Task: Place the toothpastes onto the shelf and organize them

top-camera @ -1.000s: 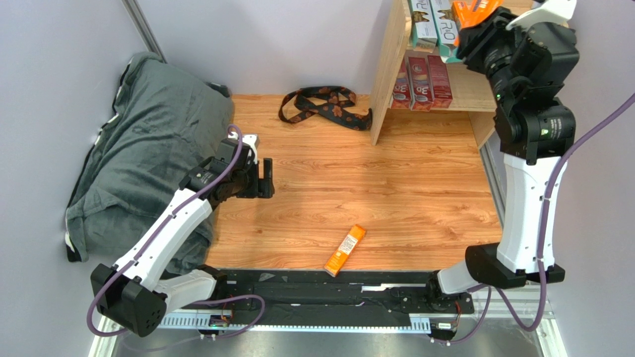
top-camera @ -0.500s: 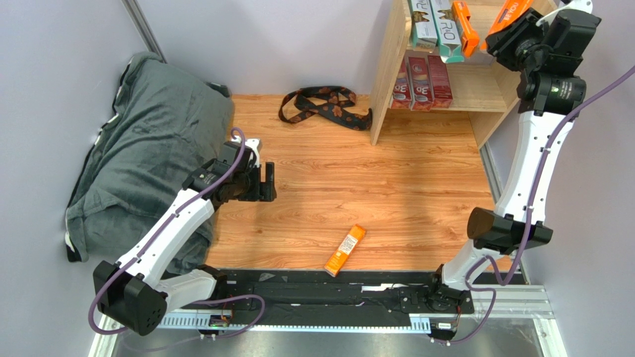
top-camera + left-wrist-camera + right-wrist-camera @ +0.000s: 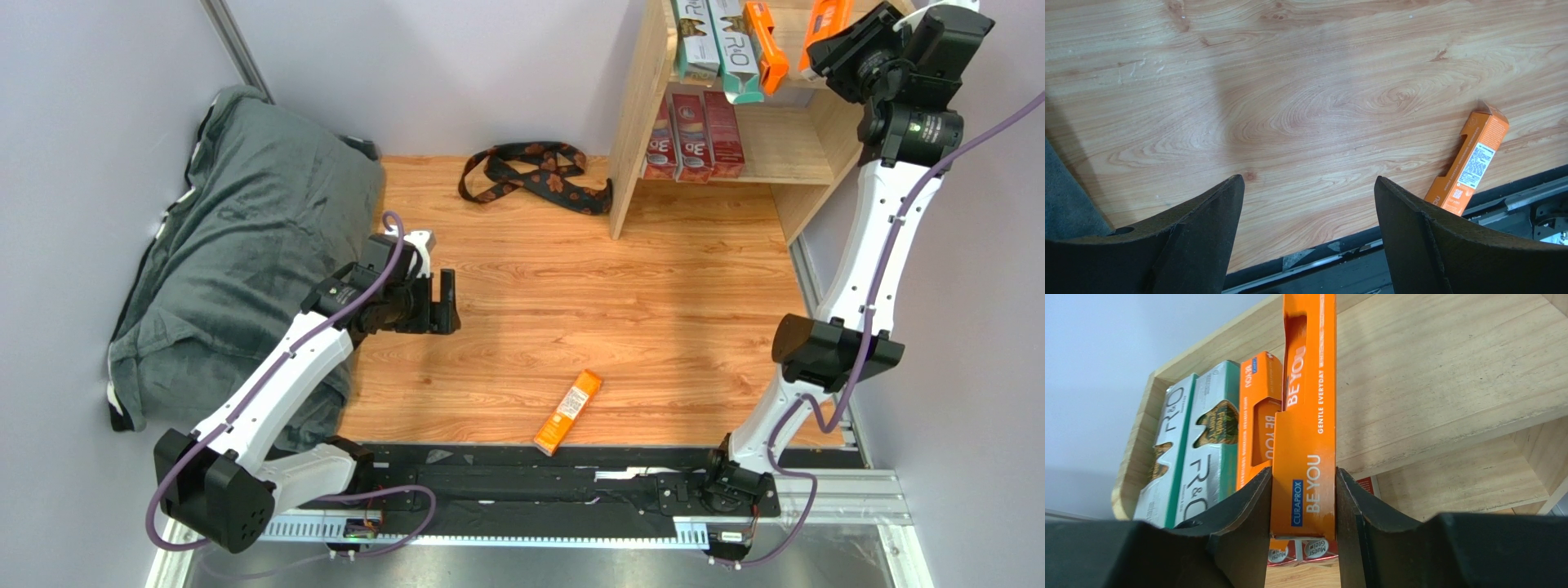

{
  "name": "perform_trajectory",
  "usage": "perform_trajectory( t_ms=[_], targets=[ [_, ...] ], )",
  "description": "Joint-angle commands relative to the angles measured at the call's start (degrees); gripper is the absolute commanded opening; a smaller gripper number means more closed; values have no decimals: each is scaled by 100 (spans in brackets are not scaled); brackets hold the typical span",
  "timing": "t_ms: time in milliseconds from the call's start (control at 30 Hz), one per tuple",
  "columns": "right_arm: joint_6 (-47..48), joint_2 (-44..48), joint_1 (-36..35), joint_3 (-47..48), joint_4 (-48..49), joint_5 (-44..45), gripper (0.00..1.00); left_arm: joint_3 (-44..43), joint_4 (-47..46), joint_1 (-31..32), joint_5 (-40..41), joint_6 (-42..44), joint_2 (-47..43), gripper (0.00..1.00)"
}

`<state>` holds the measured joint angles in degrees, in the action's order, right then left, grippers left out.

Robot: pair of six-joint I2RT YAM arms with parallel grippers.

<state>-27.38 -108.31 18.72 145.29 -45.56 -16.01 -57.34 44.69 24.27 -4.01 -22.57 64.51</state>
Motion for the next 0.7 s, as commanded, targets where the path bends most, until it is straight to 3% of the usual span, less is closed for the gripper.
perform_trajectory(
  t_ms=[0,667],
  targets=[
    [-66,-216,-9,263,381,-148,42,12,-215,-19,-179,42,0,86],
    [-22,-551,-272,324,592,-157,40,65,-294,-19,-284,33,44,86]
  ],
)
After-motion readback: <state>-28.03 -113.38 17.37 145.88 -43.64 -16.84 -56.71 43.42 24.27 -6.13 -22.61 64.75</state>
